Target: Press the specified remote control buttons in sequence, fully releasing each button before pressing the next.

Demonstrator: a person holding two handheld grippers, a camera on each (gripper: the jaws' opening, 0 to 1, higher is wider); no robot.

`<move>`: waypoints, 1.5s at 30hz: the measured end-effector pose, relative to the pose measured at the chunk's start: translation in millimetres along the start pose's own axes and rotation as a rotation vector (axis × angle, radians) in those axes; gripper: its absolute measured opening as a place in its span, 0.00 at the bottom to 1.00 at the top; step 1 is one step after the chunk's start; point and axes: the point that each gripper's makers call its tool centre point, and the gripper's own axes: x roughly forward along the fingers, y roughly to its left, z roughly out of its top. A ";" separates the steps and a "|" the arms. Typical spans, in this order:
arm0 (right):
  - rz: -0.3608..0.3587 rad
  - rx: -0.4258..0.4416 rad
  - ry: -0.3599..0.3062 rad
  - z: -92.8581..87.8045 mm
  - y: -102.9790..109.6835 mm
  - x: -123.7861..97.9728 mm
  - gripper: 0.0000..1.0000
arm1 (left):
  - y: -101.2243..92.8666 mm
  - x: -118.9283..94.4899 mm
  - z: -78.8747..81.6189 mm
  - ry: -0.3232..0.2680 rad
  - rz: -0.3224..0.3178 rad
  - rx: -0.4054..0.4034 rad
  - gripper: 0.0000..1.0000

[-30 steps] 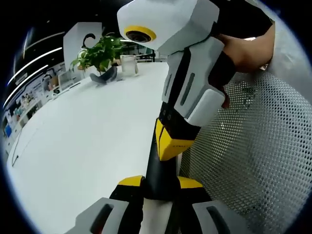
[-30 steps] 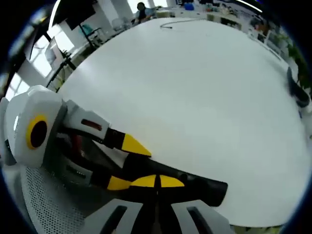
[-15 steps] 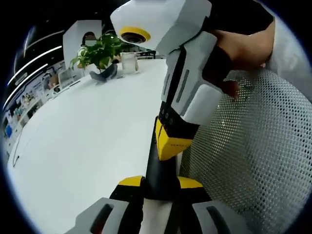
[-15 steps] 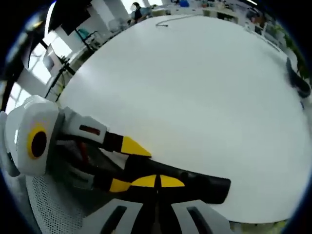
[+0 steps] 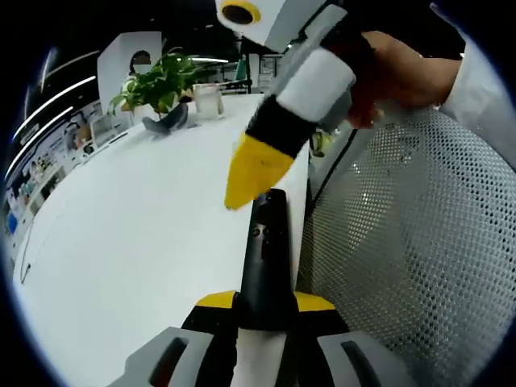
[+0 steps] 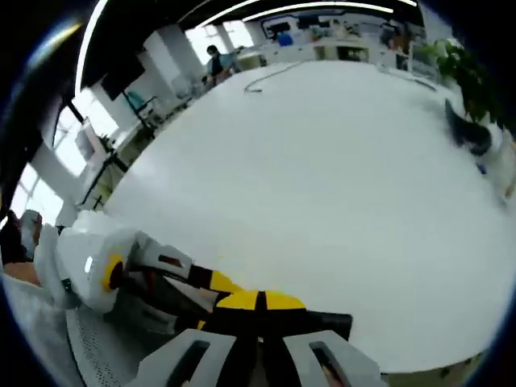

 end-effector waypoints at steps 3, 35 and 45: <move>-0.093 -0.046 -0.095 9.7 -16.3 -23.7 0.00 | -0.2 -0.3 -0.2 0.010 -0.015 0.017 0.24; -0.305 -0.184 -0.320 34.2 -52.4 -37.7 0.73 | 95.6 -16.7 -4.8 0.112 0.010 0.108 0.23; -0.325 -0.187 -0.320 34.0 -55.8 -39.5 0.68 | 139.5 -21.2 -1.0 0.146 0.034 0.167 0.23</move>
